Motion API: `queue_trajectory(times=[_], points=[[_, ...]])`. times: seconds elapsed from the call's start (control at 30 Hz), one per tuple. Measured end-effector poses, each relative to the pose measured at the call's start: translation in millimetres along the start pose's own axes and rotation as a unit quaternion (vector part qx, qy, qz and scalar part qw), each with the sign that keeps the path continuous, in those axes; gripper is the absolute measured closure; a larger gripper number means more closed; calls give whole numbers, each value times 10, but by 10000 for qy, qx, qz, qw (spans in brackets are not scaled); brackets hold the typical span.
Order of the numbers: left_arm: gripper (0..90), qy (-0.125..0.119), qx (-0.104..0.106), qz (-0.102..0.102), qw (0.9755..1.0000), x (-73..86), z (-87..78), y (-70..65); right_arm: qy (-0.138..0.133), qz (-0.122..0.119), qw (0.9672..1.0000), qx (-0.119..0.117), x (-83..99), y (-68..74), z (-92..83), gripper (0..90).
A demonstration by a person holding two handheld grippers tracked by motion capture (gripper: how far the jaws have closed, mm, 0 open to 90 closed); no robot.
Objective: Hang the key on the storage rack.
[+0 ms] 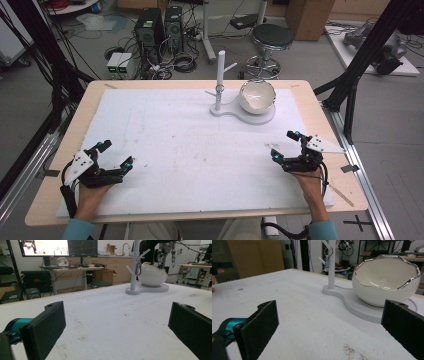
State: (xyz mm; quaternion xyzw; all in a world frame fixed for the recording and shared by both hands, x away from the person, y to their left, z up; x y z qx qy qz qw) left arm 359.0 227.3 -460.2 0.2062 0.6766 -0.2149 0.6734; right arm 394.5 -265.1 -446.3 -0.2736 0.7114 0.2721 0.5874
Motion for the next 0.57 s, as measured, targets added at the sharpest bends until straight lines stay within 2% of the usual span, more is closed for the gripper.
queue_trajectory(times=[0.07,0.1,0.13,0.2,0.27,0.33,0.57], points=[[17,1,-11,11,10000,0,-1,0,-117,44,9999,42,30,-7,-29,5],[17,-3,-7,8,10000,-1,-2,0,-193,21,9997,152,43,-15,-50,5],[17,-7,-9,4,10000,-1,-4,-1,-310,-97,9992,249,52,-34,-68,5],[17,0,-17,11,10000,0,-6,-2,-411,1,9987,288,87,-51,-90,5],[17,-2,-20,17,10000,-1,-8,-3,-444,142,9986,259,113,-63,-101,5],[17,-10,-5,9,10000,-1,-9,-4,-506,113,9983,253,105,-67,-110,5],[17,-41,-20,11,10000,-6,-13,-1,-433,2,9987,283,119,-48,-99,5]])
Point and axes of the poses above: each handheld gripper's, and its own axes: z roughly forward along the jaws, x roughly out of its underside, y roughly to its left, the point moved 10 cm from there along z, roughly forward along the jaws, and after that the axes turned 1 degree about z, right-handed, at the moved point
